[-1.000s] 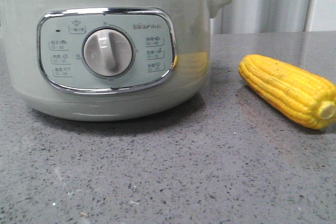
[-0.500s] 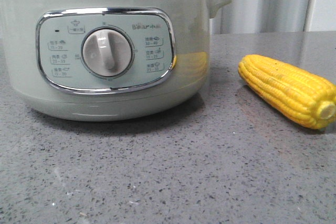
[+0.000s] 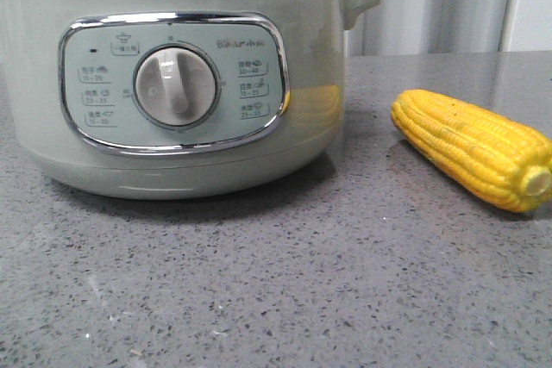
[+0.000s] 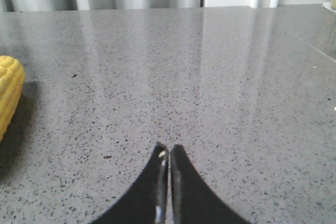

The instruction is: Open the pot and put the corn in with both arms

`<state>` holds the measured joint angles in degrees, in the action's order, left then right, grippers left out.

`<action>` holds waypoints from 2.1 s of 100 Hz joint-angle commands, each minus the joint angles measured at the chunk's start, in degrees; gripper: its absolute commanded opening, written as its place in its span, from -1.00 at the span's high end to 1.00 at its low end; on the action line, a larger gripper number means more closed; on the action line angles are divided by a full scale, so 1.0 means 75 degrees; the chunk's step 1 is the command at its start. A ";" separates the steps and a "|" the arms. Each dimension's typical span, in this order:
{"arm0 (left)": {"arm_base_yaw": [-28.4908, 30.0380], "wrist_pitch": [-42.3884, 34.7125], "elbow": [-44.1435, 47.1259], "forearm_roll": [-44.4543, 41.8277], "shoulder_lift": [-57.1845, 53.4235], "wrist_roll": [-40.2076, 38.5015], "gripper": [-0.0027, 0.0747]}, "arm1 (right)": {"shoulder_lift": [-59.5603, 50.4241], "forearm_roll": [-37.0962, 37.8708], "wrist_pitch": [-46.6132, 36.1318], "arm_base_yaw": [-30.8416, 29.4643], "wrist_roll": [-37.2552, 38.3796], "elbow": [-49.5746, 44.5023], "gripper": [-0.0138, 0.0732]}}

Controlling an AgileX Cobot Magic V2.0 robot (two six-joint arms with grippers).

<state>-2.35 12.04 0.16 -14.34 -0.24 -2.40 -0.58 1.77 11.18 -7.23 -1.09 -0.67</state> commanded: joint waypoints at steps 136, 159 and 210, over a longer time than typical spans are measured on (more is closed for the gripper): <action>0.0003 -0.1256 0.0045 0.0043 -0.0260 -0.0060 0.98 | -0.0163 0.0382 -0.1058 -0.0020 -0.0072 -0.0155 0.85; 0.0003 -0.1605 0.0031 0.0751 -0.0260 -0.0076 0.98 | -0.0163 0.0368 -0.1210 -0.0020 -0.0072 -0.0142 0.85; 0.0003 -0.0949 -0.2589 0.0823 0.2047 -0.0048 0.98 | 0.1531 -0.1019 0.0015 -0.0020 -0.0072 0.1966 0.82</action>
<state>-2.35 9.27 -13.65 -7.26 9.49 -2.40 5.96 -5.28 12.94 -7.23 -1.09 8.74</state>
